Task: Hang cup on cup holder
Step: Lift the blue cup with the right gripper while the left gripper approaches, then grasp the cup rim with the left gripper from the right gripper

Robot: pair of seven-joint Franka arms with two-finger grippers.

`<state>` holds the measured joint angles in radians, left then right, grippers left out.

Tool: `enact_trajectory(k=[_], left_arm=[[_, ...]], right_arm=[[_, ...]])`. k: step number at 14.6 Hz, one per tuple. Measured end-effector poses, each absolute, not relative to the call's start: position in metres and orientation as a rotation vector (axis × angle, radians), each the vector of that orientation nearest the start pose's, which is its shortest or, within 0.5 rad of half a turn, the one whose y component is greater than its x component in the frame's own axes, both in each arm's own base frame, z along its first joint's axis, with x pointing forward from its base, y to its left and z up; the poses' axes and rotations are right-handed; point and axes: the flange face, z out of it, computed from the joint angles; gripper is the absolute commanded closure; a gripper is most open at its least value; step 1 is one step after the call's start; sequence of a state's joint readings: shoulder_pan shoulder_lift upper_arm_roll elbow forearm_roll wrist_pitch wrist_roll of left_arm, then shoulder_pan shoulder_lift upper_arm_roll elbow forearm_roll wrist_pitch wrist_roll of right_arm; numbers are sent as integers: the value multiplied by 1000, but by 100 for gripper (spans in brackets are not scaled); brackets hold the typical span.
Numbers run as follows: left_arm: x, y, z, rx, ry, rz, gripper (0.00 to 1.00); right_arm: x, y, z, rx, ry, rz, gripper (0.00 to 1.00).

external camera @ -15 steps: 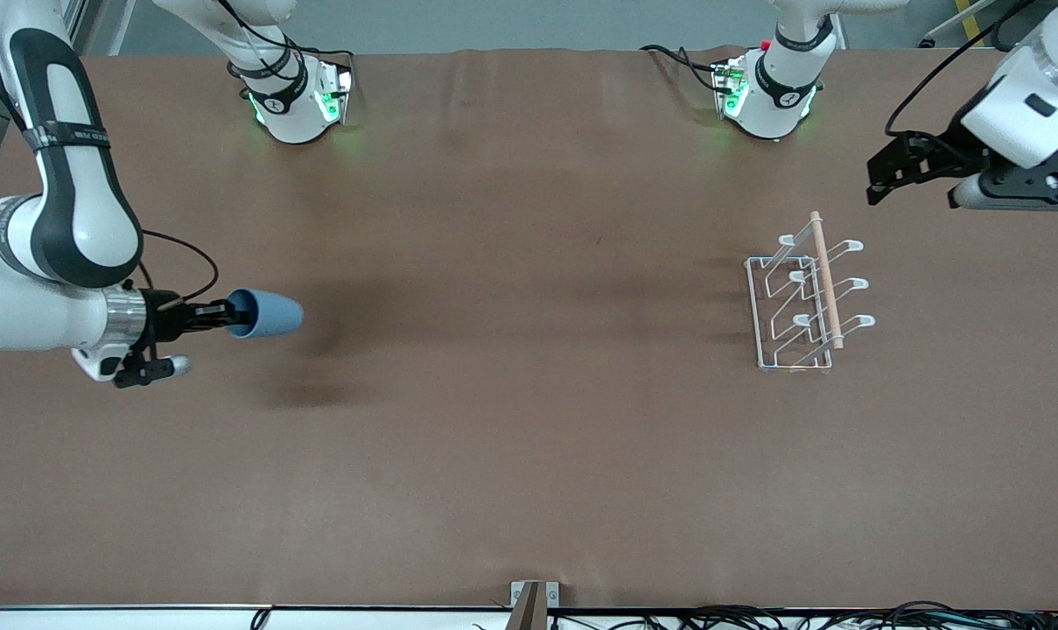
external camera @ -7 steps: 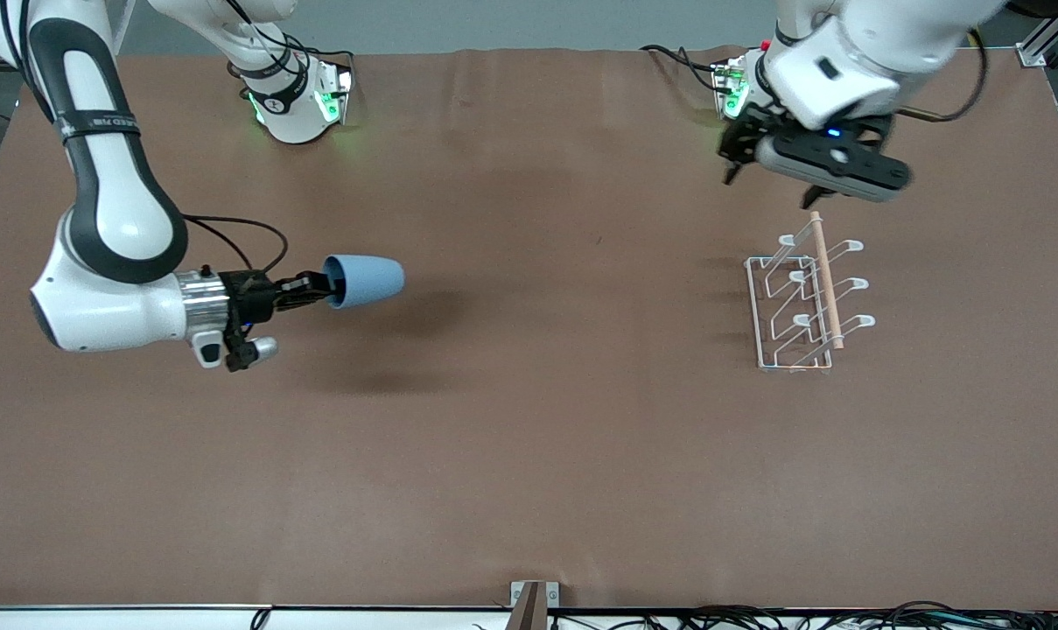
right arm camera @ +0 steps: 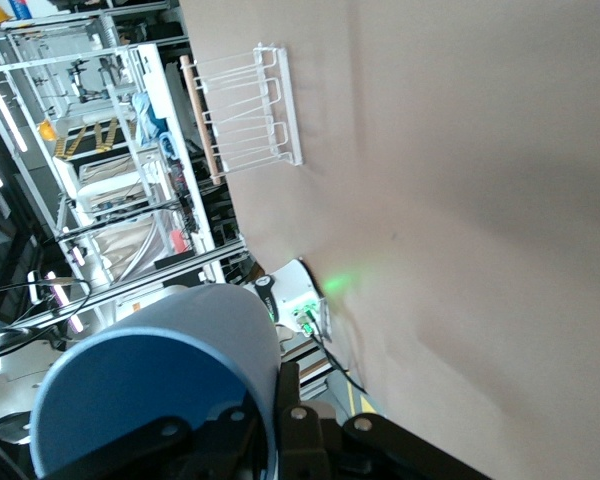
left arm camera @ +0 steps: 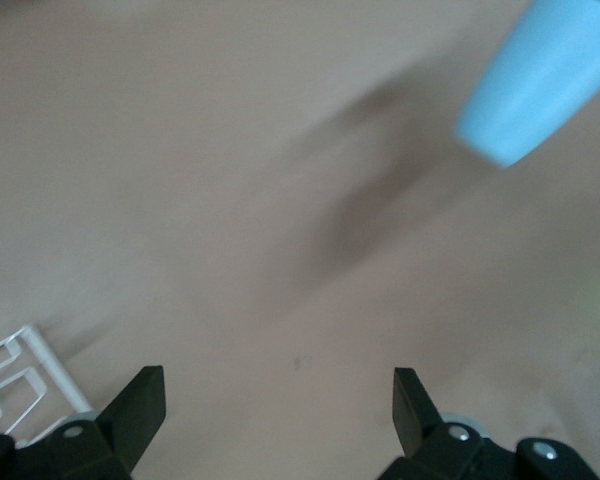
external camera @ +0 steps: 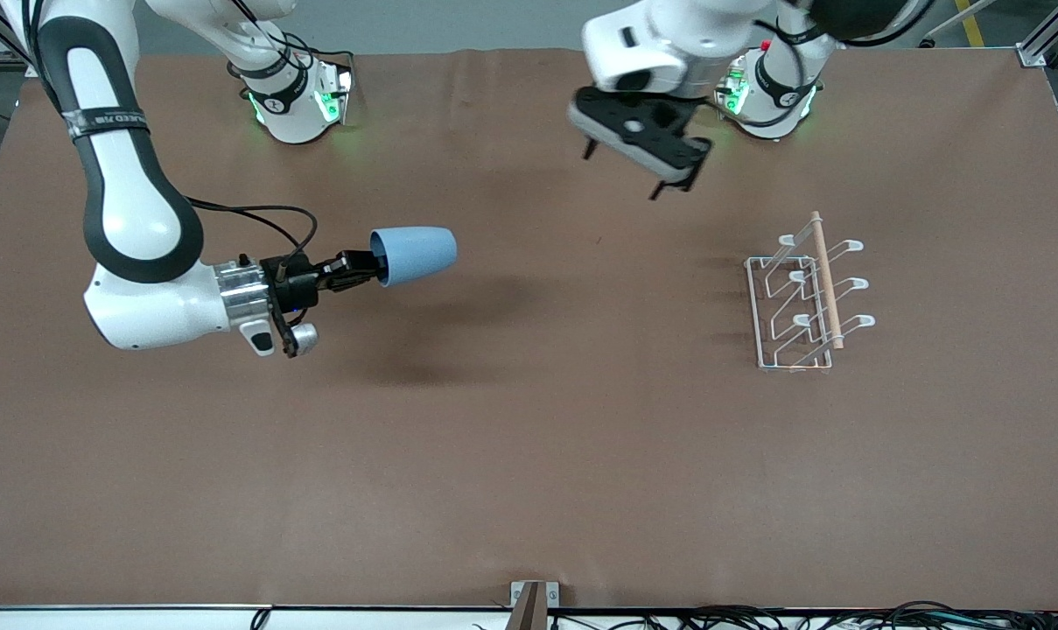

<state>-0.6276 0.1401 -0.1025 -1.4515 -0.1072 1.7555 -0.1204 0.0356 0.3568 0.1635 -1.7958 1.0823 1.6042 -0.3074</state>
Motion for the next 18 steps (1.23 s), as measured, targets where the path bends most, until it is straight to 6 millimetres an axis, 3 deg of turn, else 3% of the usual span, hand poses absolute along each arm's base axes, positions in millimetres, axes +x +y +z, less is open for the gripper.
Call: enact_trajectory(k=[2,6,11,15,18], left_arm=[[451,-443,613,-3171,1035,-221,0],[456,-475,606,-3176,1090,-268,0],[460,-516,560,-3180,1157,-279,0],[467,-533,533,-3178,1203,-306,0],[466,-537,529,-3161,1246,-305,0]], right_arm=[[574,217,371,-1939,-146,510,99],[577,244,359,-1864,-131,535,99],[579,264,361,-1827,-147,543,98],[570,276,365,-1798,-187,589,98],[570,276,362,-1795,-188,596,97]])
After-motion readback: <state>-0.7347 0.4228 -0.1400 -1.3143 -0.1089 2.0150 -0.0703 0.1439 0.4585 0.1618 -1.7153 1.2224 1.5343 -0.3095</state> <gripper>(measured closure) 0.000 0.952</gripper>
